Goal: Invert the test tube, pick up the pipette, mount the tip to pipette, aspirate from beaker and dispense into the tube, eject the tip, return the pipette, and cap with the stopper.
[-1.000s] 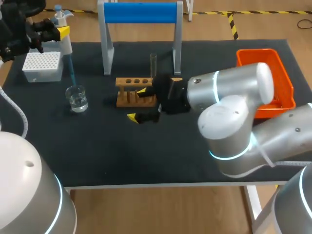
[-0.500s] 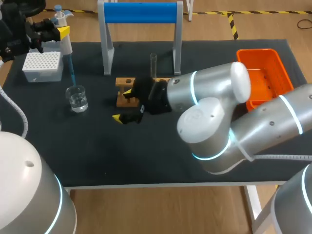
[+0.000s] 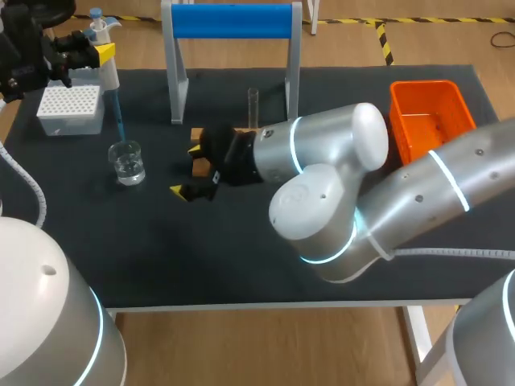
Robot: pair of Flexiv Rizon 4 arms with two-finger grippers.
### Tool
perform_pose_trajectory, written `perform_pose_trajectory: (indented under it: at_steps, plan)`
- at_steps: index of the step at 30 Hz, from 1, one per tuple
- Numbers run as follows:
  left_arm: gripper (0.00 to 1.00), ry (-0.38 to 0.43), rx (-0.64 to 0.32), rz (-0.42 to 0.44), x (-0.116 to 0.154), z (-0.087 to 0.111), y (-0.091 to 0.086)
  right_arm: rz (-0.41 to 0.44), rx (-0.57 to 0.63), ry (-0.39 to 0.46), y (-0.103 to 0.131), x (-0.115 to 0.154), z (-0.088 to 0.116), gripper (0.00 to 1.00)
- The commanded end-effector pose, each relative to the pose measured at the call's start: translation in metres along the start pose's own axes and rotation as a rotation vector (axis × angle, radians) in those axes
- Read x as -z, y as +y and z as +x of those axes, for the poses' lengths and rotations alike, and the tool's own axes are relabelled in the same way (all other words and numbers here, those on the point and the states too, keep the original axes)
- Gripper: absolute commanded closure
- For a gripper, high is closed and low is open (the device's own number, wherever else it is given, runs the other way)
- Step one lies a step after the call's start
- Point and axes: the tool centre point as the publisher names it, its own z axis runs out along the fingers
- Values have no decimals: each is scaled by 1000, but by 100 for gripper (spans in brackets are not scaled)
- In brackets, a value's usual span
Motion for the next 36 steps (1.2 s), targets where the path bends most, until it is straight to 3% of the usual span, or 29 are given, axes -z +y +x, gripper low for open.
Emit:
perform_pose_trajectory:
  at_steps: [1,36]
  plan:
    - [100,-4,-1,3,-1,0,1,5,-2,-22,1,-6,4,0]
    - [100,-4,-1,3,-1,0,1,8,-13,-51,-1,0,3,0]
